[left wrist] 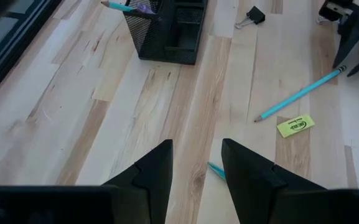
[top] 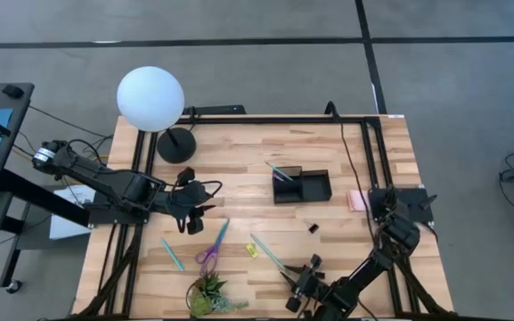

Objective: Pick and place office supplies into organizer
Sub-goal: Put the blue pencil into the black desk organizer

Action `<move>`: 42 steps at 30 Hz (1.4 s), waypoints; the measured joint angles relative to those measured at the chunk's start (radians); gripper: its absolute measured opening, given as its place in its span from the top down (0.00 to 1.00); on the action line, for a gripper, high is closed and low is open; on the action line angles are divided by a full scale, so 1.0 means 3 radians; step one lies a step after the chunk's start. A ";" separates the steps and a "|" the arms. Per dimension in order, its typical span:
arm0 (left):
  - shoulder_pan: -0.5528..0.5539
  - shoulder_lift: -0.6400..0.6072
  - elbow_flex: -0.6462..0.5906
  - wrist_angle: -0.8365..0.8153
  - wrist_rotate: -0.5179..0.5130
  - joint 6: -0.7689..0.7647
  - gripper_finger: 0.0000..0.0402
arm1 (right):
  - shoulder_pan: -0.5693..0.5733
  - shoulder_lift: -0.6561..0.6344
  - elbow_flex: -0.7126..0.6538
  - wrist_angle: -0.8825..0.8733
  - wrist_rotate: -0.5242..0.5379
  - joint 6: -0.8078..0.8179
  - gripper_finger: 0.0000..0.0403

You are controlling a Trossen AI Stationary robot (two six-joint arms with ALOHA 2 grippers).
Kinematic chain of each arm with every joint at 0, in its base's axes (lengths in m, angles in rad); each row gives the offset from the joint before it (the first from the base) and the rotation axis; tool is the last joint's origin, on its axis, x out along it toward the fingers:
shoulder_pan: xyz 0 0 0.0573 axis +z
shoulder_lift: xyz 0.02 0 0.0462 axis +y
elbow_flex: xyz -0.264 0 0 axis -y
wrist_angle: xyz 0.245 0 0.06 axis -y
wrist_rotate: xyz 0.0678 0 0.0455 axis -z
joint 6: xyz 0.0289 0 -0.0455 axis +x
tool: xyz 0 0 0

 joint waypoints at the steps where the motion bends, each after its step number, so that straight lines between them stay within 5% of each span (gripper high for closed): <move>1: 0.0000 0.0000 0.0000 -0.0001 0.0000 0.0001 0.66 | -0.0004 -0.0002 0.0001 0.0009 -0.0011 0.0002 0.76; 12: 0.0000 0.0000 0.0000 -0.0005 -0.0010 0.0022 0.66 | -0.0105 0.0094 0.0017 -0.0152 -0.0371 0.0441 0.76; 25: 0.0000 -0.0001 0.0000 -0.0015 -0.0022 0.0050 0.66 | -0.0090 0.0185 0.0017 -0.0175 -0.0279 0.0496 0.76; 33: 0.0000 -0.0001 0.0000 -0.0016 -0.0022 0.0068 0.66 | -0.0094 0.0201 0.0005 -0.0221 -0.0195 0.0548 0.96; 42: 0.0000 -0.0001 0.0000 -0.0003 -0.0024 0.0071 0.66 | -0.0121 0.0130 -0.0004 -0.0305 0.0007 0.0648 0.97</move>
